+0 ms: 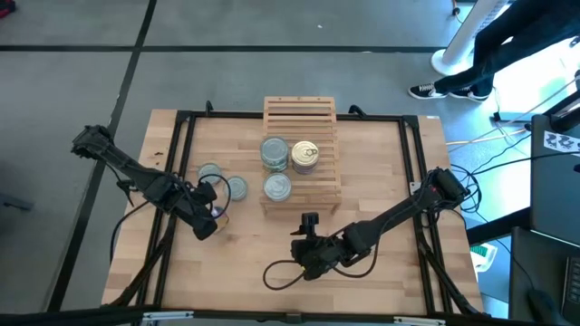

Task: Stack canned seafood by type on shelf
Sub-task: Put the blue tuna can on the shelf

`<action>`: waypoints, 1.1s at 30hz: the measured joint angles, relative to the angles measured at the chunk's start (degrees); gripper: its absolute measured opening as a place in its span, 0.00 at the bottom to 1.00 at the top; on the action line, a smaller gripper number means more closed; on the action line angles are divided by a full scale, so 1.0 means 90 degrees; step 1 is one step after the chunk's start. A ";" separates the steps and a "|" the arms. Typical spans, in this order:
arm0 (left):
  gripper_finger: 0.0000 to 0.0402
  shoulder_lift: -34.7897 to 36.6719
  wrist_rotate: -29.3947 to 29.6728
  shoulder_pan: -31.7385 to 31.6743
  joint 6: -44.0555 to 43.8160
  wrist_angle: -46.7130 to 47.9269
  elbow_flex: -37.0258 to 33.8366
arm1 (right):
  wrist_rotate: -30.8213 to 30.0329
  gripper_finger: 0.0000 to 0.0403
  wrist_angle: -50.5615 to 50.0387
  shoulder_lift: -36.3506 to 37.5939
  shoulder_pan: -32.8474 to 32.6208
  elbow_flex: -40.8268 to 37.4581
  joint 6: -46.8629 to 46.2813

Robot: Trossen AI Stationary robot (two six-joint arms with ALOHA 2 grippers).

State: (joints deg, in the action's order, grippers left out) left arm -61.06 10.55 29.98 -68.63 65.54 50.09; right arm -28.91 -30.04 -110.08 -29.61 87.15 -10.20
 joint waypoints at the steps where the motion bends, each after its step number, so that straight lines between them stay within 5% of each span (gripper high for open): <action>1: 0.64 0.0000 0.0002 0.0000 -0.0001 0.0000 0.0000 | 0.0000 0.58 -0.0001 0.0000 0.0000 0.0000 0.0000; 33: 0.64 -0.0323 -0.0043 -0.0002 -0.0101 -0.0029 0.0000 | 0.0007 0.58 -0.0002 0.0000 0.0000 0.0000 0.0000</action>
State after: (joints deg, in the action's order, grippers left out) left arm -63.96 10.16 29.96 -69.54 65.28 50.09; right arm -28.84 -30.06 -110.08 -29.61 87.15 -10.20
